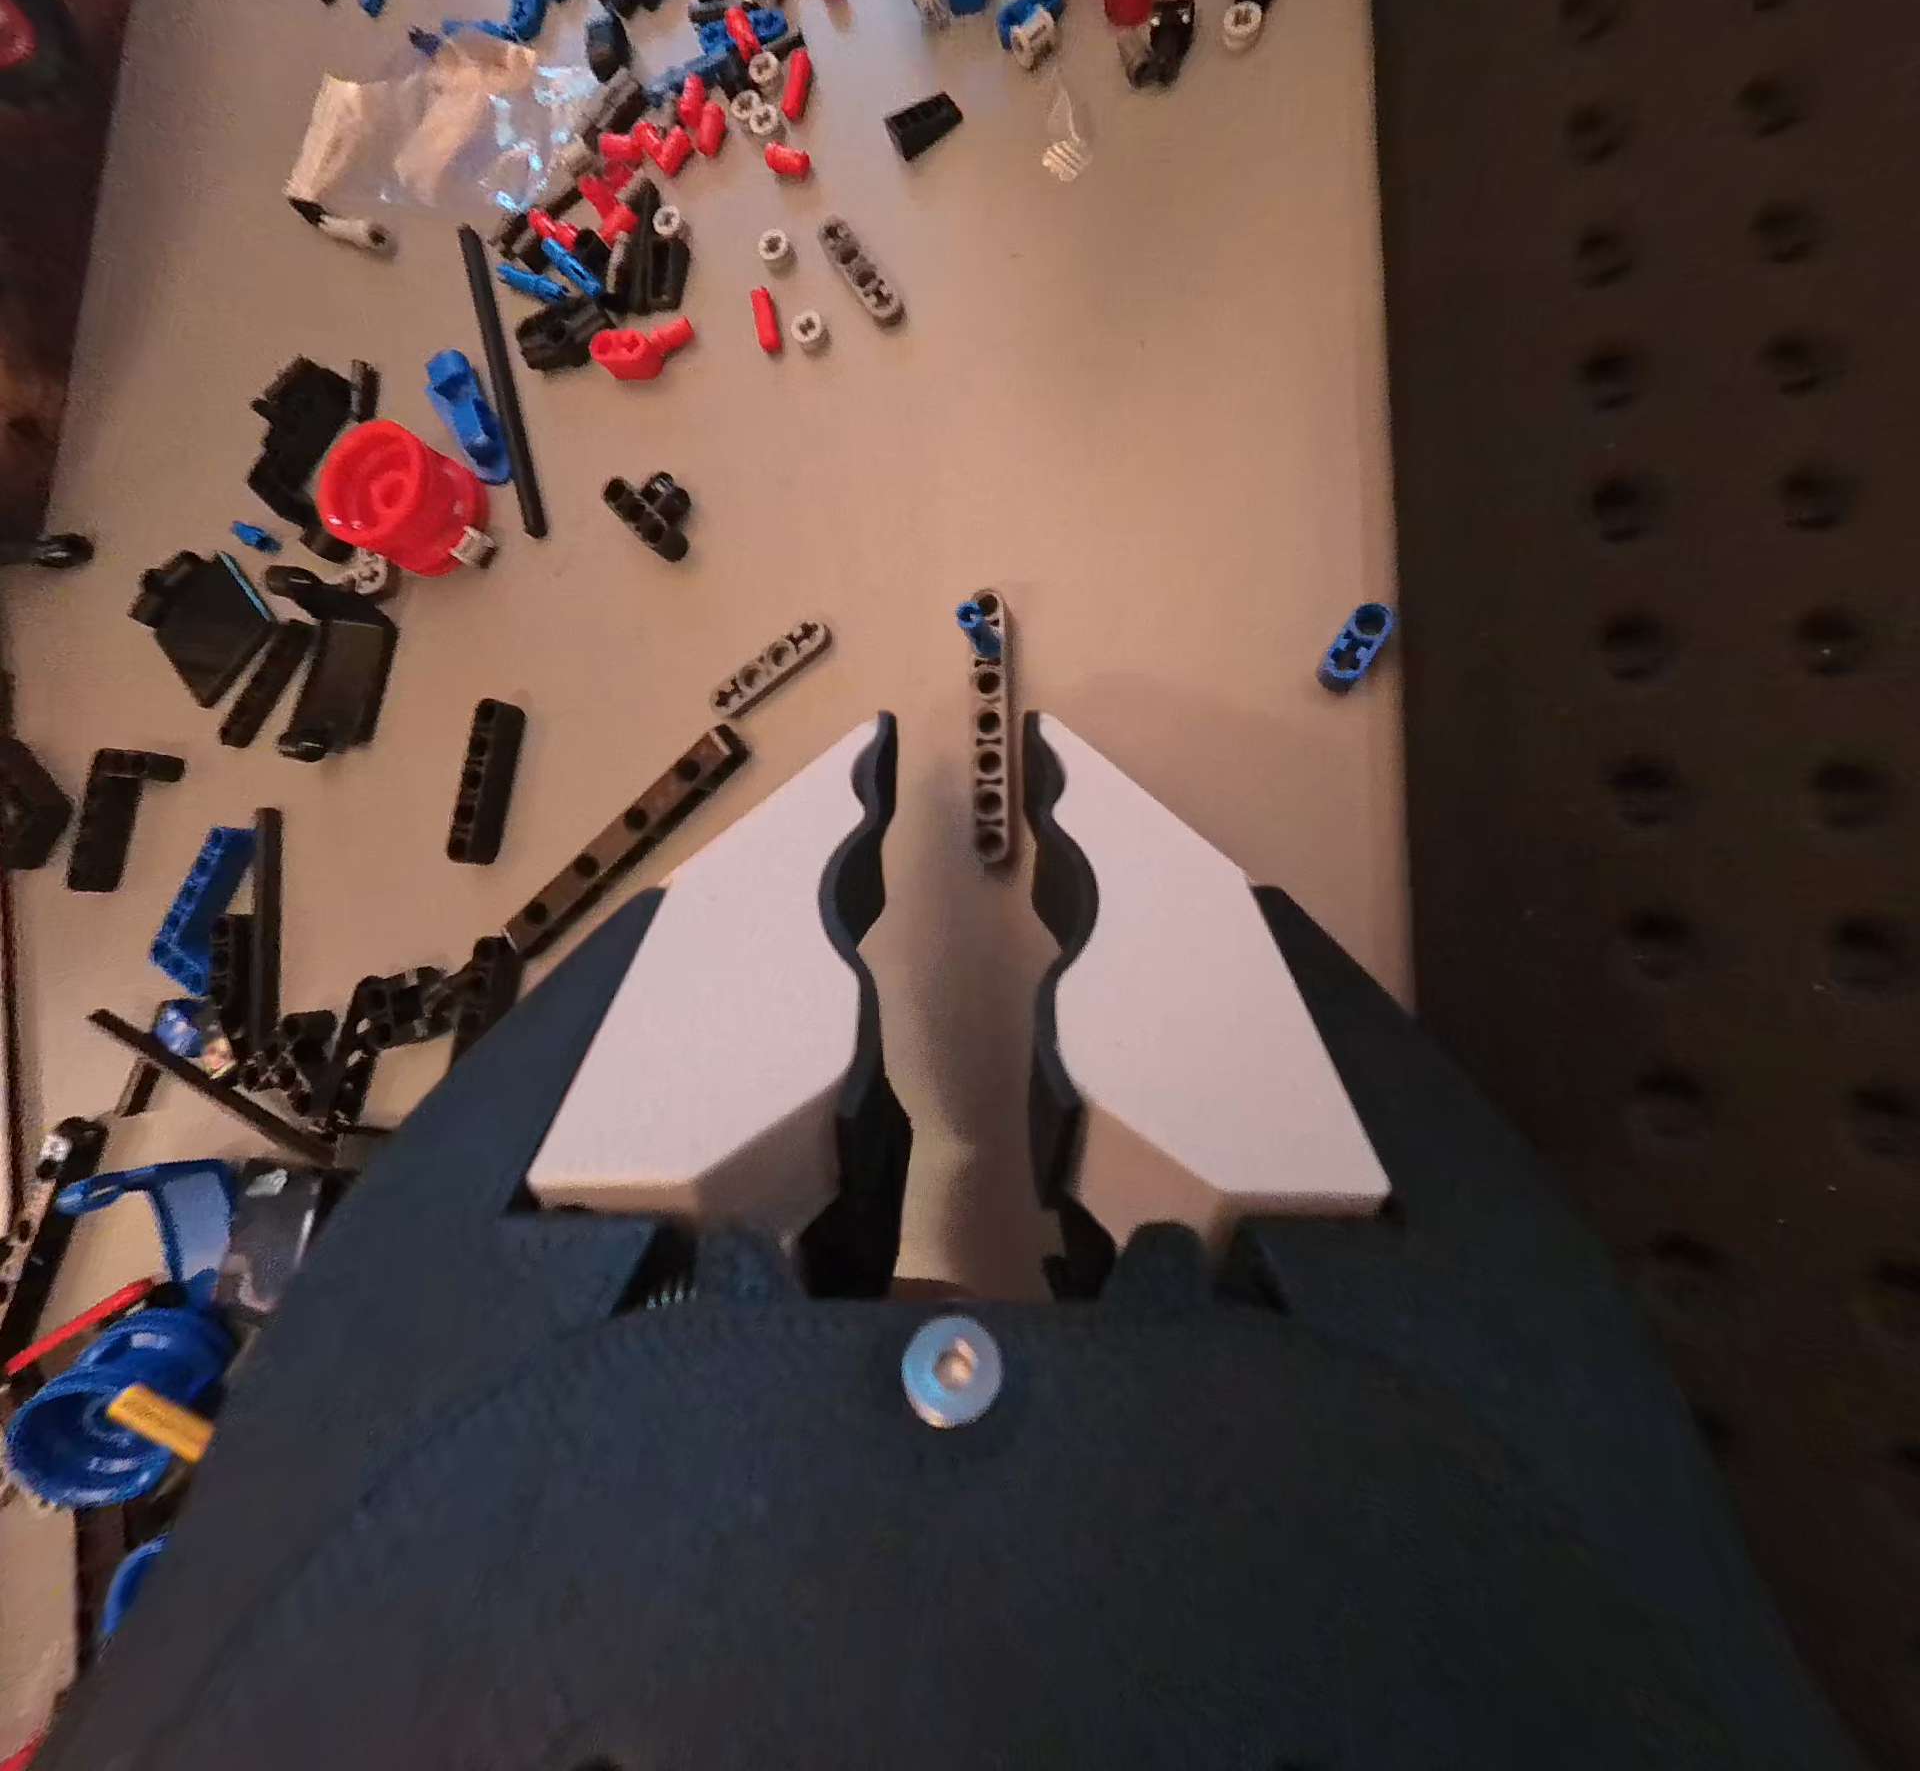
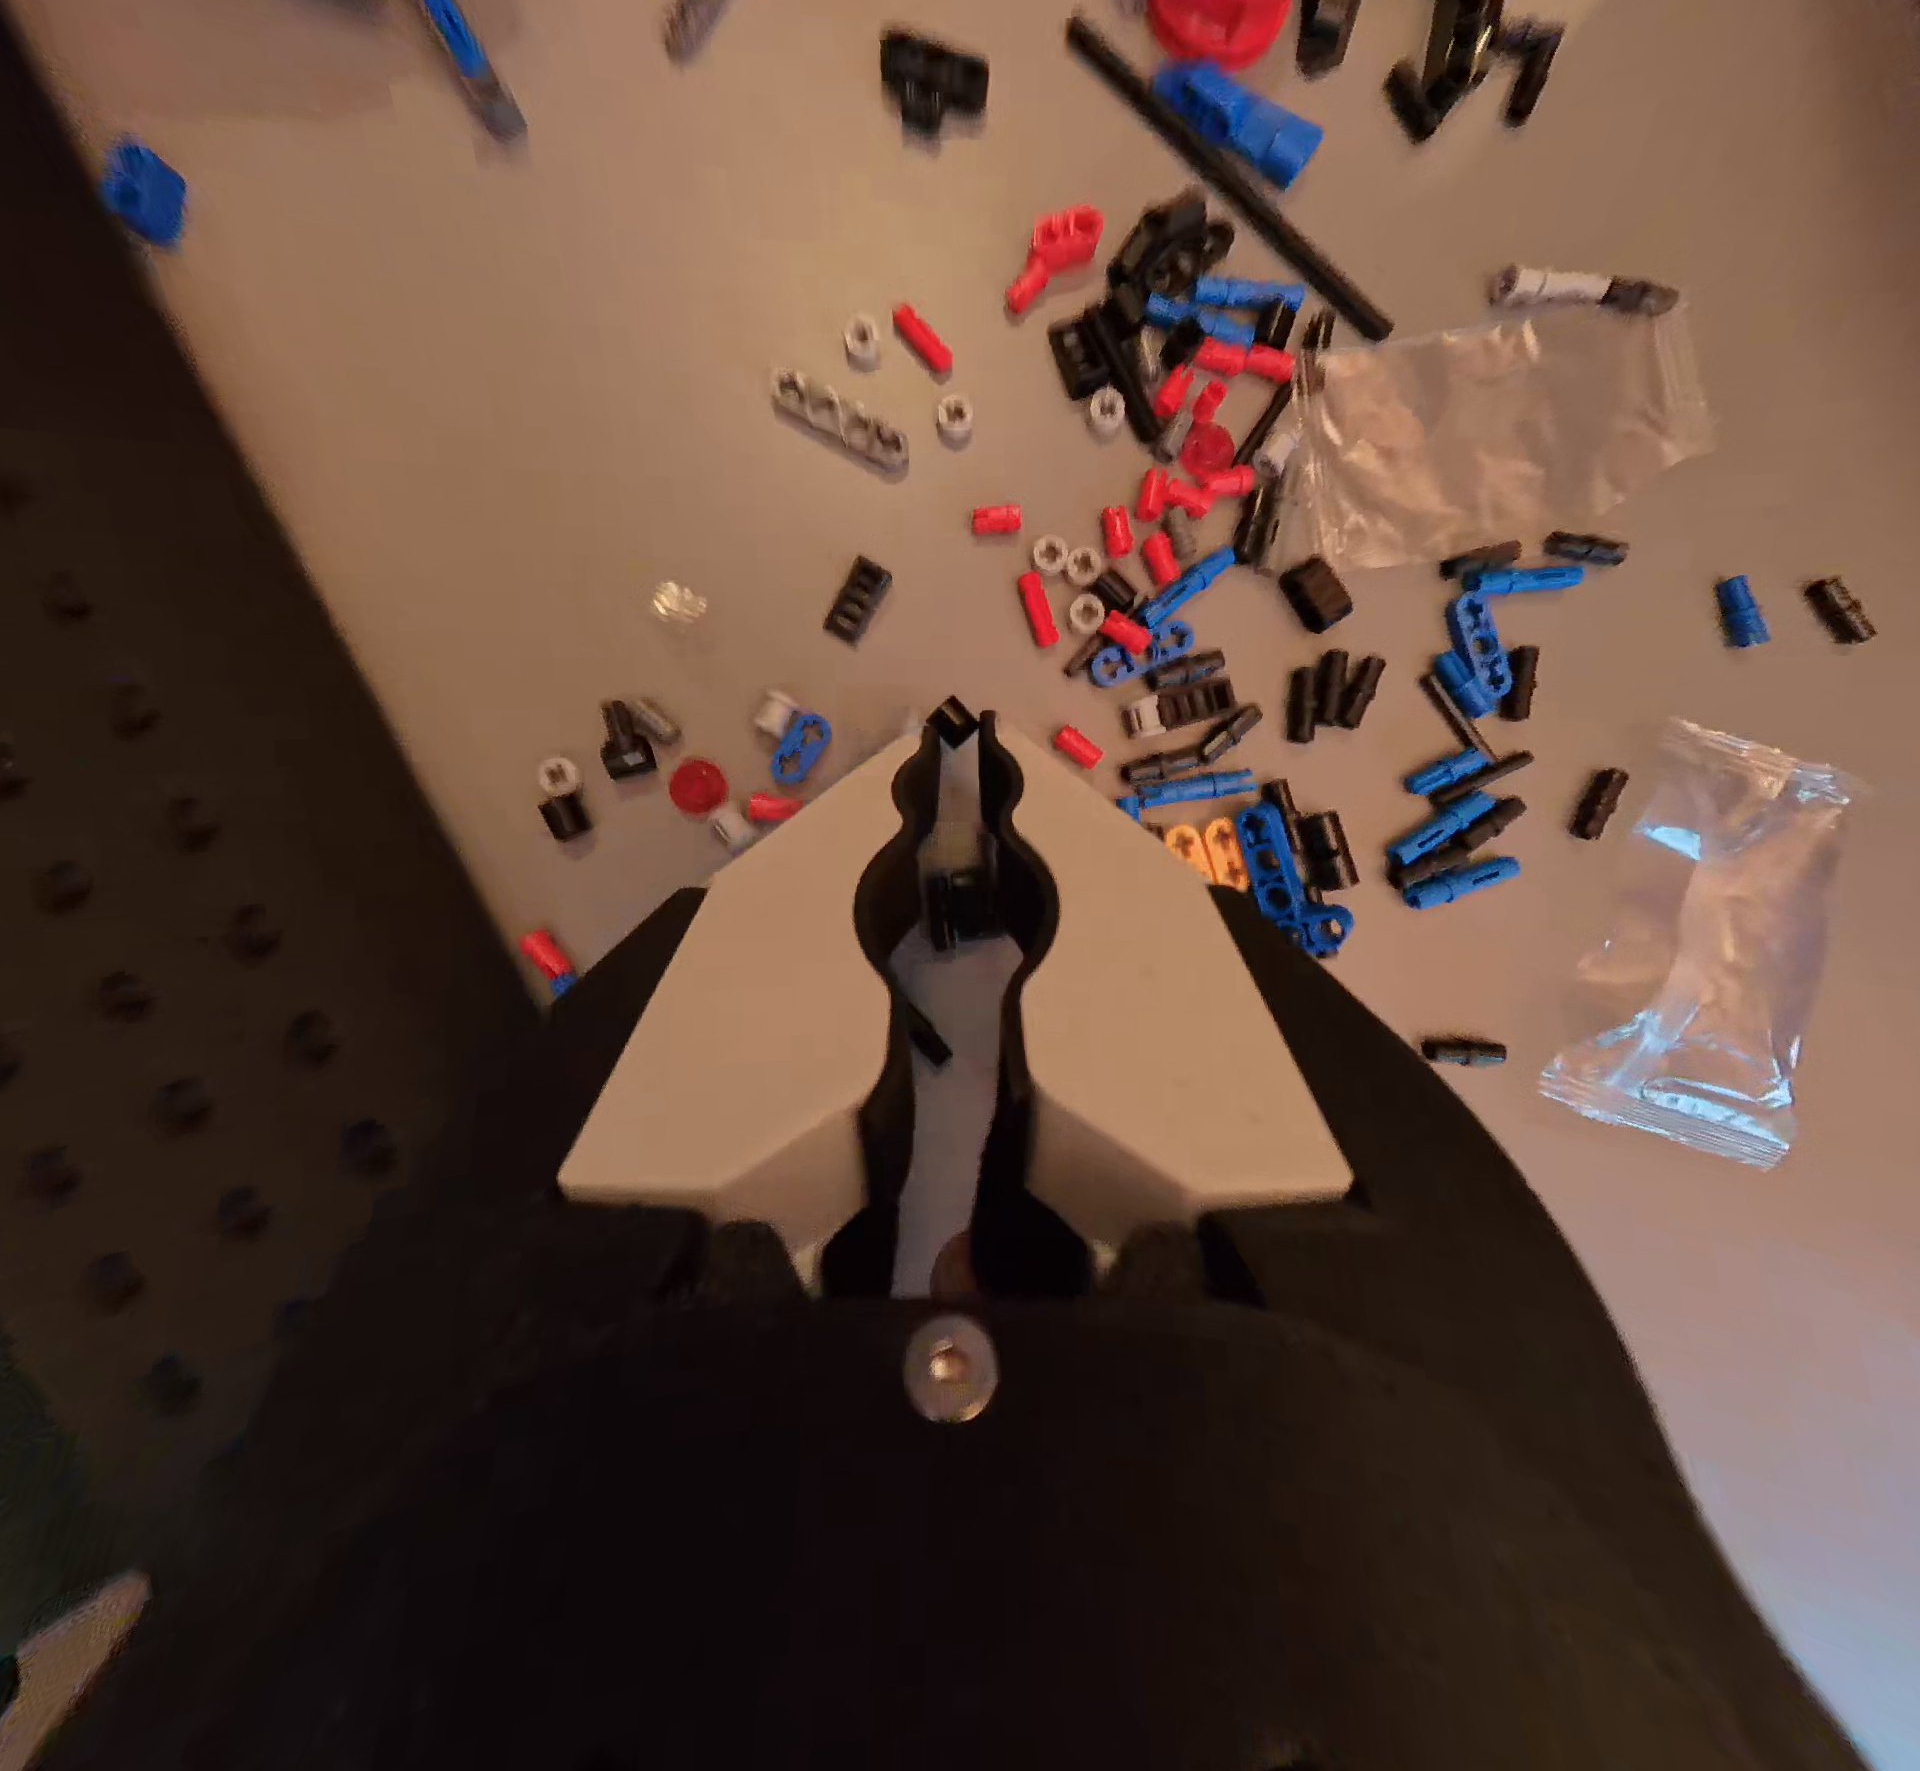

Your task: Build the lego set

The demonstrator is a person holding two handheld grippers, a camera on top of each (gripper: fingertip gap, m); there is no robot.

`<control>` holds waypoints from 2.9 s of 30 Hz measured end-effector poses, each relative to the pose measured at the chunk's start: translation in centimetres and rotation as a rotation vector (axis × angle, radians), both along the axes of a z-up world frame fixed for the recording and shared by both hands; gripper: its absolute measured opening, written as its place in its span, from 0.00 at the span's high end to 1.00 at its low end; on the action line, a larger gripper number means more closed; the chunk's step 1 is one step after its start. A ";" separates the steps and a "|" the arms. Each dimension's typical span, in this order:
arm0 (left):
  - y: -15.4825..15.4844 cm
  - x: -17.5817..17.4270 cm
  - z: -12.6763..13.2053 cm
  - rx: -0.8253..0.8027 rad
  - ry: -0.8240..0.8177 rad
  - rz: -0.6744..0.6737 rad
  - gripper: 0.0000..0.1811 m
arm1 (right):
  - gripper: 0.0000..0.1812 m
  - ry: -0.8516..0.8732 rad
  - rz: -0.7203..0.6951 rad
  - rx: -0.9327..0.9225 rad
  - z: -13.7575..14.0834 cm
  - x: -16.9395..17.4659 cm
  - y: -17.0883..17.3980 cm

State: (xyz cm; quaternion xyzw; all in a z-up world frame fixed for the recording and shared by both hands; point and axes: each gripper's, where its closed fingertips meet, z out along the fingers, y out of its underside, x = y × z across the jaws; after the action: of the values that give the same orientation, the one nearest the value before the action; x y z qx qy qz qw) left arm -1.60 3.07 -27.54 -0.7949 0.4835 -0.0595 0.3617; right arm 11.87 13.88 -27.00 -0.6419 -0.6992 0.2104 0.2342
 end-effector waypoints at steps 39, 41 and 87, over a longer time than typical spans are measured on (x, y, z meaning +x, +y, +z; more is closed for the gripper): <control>-0.2 2.8 12.6 0.747 -0.190 -0.132 0.97 | 0.98 0.674 0.225 -0.713 12.2 -11.1 -11.3; -0.5 3.0 13.1 0.782 -0.203 -0.143 0.98 | 0.98 0.700 0.243 -0.738 12.8 -10.9 -11.6; -0.9 1.4 4.0 0.177 -0.089 -0.096 0.89 | 0.98 0.257 0.369 0.097 4.4 -11.6 -9.9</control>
State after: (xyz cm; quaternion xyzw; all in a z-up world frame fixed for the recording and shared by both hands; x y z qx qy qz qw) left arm -0.19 2.19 -23.51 -0.7322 0.5079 -0.0693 0.4485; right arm 0.23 4.00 -22.64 -0.4590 -0.7786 0.2956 0.3094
